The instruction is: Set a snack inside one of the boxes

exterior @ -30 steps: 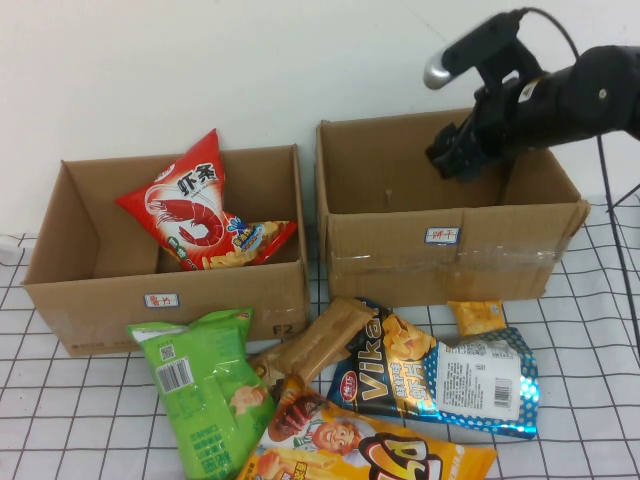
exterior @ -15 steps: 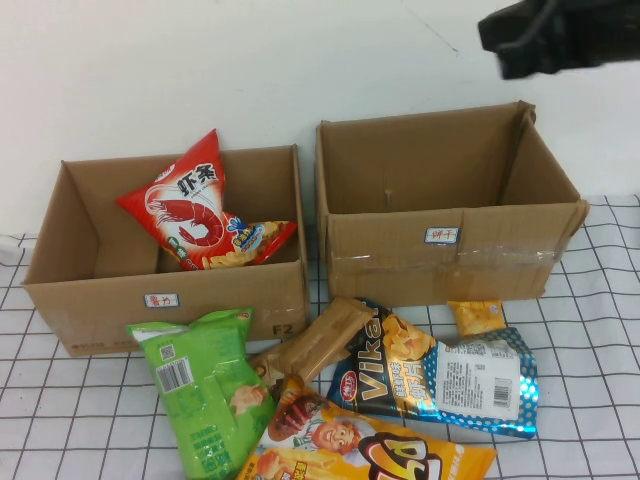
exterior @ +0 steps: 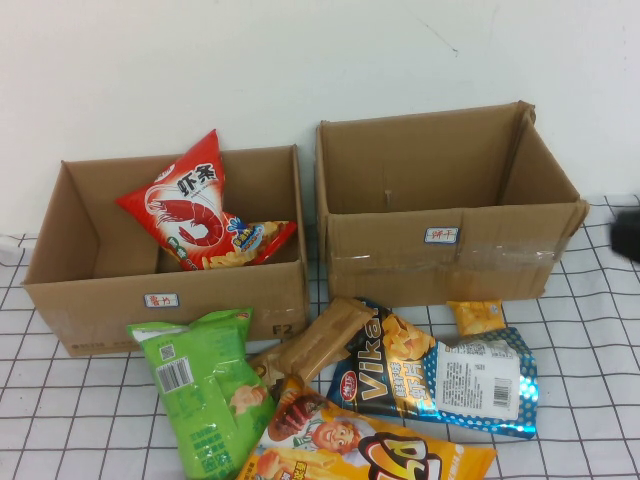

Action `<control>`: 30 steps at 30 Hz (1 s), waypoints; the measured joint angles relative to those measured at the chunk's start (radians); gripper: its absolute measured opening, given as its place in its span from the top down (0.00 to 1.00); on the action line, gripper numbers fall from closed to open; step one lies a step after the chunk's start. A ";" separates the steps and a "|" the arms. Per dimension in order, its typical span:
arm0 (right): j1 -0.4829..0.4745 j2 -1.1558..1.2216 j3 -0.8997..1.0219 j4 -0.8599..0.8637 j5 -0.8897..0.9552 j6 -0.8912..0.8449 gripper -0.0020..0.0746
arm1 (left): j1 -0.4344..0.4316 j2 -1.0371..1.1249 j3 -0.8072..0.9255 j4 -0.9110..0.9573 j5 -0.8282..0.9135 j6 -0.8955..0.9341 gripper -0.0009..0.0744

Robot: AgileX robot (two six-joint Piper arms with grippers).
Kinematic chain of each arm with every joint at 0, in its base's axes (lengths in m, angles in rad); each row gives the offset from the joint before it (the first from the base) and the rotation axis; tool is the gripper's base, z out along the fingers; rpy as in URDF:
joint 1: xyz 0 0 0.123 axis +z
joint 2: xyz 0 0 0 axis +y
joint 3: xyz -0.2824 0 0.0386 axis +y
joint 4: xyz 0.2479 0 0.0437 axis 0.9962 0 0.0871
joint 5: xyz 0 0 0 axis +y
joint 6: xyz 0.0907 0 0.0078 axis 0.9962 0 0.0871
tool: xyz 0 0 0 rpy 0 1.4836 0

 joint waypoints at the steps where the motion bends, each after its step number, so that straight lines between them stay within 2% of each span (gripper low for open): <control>1: 0.000 -0.035 0.030 0.000 -0.006 0.000 0.97 | 0.000 0.000 0.000 0.000 0.000 0.000 0.99; 9: 0.000 -0.348 0.318 -0.009 -0.172 -0.135 0.97 | 0.000 0.000 0.000 0.000 0.000 0.000 0.99; 15: 0.000 -0.655 0.525 -0.028 -0.237 -0.144 0.97 | 0.000 0.000 0.000 0.000 0.000 0.000 0.99; 20: 0.000 -0.781 0.674 -0.048 -0.380 -0.136 0.97 | 0.000 0.000 0.000 0.000 0.000 0.000 0.99; 22: -0.009 -0.798 0.732 -0.140 -0.448 -0.047 0.97 | 0.000 0.000 0.000 0.000 0.000 0.000 0.99; 25: -0.069 -0.806 0.811 -0.477 -0.509 0.336 0.97 | 0.000 0.000 0.000 0.000 0.000 0.000 0.99; 28: -0.158 -0.806 0.841 -0.799 -0.453 0.776 0.97 | 0.000 0.000 0.000 0.000 0.000 0.000 0.99; 30: -0.220 -0.806 0.847 -0.908 -0.395 0.902 0.97 | 0.000 0.000 0.000 0.000 0.000 0.000 0.99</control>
